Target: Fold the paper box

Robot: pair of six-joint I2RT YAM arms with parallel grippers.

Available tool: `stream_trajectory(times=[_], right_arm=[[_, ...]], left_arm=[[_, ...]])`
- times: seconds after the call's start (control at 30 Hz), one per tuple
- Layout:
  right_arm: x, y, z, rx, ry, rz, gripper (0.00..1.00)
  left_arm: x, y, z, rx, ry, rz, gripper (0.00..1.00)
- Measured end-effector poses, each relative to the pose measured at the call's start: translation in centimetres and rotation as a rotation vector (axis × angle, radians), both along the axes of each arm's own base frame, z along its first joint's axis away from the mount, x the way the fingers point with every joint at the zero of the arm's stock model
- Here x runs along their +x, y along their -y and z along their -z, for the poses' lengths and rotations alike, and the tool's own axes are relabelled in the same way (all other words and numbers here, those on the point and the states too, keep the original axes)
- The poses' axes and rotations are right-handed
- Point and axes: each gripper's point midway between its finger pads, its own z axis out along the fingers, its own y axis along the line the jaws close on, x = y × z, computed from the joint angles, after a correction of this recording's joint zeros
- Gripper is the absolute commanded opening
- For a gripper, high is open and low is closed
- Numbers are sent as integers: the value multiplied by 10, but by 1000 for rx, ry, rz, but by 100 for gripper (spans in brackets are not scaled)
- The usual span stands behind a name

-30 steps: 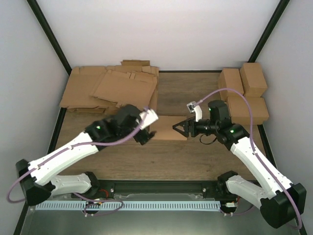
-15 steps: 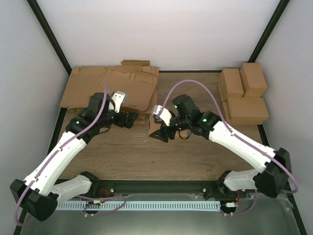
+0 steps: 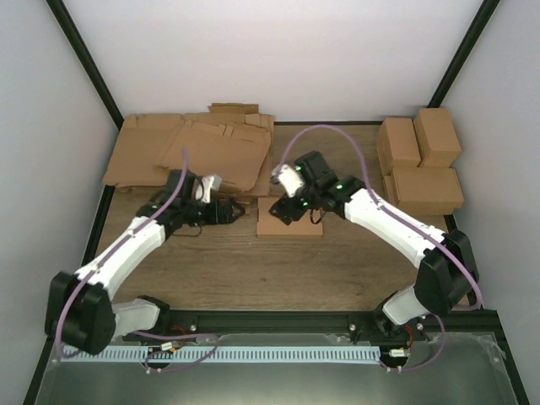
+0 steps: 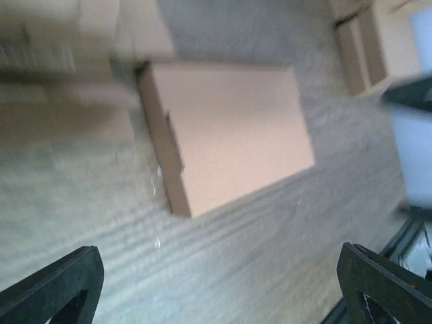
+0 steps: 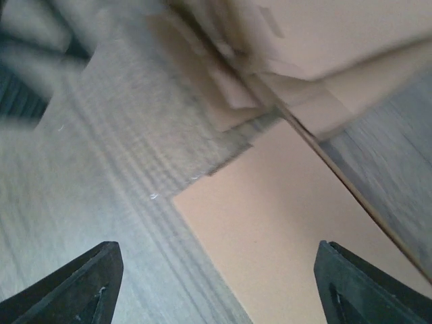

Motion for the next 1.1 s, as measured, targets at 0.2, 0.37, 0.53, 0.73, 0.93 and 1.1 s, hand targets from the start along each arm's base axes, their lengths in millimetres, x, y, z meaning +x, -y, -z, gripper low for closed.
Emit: stream_trajectory(times=[0.2,0.37,0.53,0.73,0.93,1.1], right_arm=[[18,82,57,150,-258,402,79],[-25,120,100,260,-433,581,78],[-16,140,99,383,-446,675,78],[-5,144,99,446,-446,696,78],[0,139,115,456,-495,692,77],[1,134,128,467,-547,690,76]], left_arm=[[-29,25,94,-39,-318,8,74],[-21,40,124,-65,-380,4,66],[-13,44,145,-67,-405,-9,62],[0,58,149,-101,-383,16,59],[6,74,148,-126,-366,45,54],[6,86,150,-144,-382,64,44]])
